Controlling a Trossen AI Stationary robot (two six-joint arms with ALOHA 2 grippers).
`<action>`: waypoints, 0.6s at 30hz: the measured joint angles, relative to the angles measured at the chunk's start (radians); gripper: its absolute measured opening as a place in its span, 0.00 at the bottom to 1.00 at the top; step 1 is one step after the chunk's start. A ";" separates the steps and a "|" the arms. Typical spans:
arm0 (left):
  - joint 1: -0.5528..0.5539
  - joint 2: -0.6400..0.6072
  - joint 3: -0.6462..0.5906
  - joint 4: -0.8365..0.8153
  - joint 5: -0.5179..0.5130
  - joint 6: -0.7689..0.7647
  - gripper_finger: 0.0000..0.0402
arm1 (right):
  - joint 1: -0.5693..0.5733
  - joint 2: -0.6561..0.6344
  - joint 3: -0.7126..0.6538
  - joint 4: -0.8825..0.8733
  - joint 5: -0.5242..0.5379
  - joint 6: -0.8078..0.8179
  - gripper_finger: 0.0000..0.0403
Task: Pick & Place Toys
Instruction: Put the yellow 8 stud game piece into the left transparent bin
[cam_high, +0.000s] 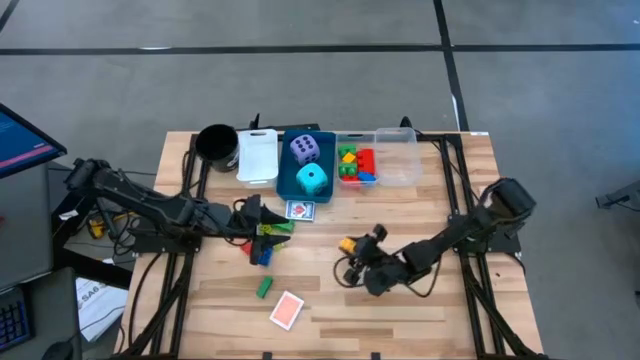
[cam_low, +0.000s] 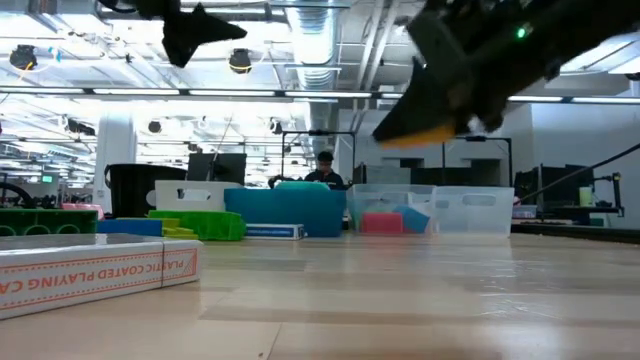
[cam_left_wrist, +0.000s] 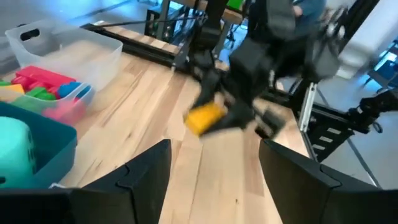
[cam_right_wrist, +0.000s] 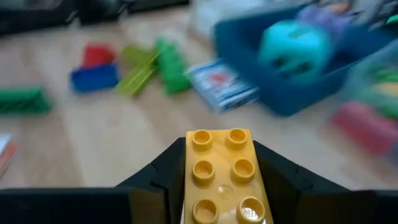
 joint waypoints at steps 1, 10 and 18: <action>0.000 0.014 0.000 0.016 0.000 -0.001 0.59 | -0.001 -0.024 -0.006 -0.013 0.030 0.009 0.35; 0.006 0.145 0.000 0.122 -0.006 -0.001 0.59 | -0.142 -0.260 -0.025 -0.454 0.136 0.143 0.35; 0.013 0.258 0.000 0.155 -0.018 -0.002 0.59 | -0.420 -0.403 -0.025 -0.790 0.131 0.165 0.36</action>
